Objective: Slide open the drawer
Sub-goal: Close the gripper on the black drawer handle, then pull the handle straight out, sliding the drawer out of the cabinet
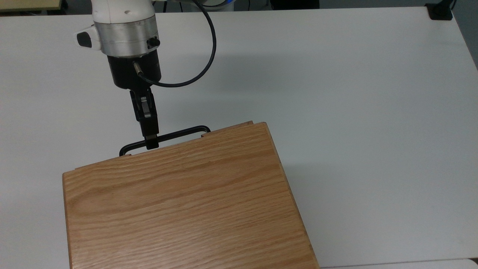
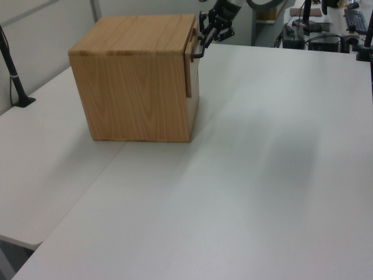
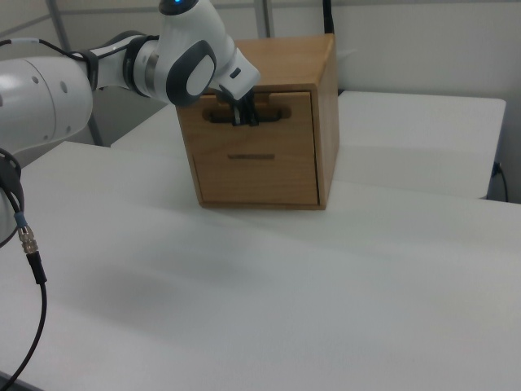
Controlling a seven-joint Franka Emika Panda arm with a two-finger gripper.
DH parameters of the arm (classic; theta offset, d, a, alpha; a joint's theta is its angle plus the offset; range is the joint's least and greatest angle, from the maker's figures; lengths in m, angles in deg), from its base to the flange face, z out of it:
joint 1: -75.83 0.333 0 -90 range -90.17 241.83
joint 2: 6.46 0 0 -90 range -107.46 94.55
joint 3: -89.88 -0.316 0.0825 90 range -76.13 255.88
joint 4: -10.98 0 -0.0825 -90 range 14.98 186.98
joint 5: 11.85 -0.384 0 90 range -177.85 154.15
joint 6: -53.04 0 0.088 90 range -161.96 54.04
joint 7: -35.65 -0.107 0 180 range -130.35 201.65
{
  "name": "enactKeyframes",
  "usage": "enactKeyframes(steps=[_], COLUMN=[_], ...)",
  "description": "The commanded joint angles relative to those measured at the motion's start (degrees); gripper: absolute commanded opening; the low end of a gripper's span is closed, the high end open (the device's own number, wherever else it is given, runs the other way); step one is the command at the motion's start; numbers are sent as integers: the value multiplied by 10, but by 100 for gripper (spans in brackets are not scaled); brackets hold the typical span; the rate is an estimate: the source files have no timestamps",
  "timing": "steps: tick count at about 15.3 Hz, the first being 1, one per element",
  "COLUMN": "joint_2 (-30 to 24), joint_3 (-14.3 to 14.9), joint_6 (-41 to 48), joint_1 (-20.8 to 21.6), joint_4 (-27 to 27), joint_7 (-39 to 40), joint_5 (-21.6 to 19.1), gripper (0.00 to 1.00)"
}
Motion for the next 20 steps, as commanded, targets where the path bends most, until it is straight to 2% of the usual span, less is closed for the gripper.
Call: enactKeyframes(steps=[1, 7, 11, 20], joint_2=[-26, -62, -103, -141], joint_3=[1, -6, -6, -5], joint_6=[9, 88, 139, 271], joint_1=[2, -6, -12, -34], joint_4=[28, 45, 83, 83], joint_7=[14, 65, 100, 161], joint_5=[12, 10, 9, 11], gripper=[13, 13, 13, 11])
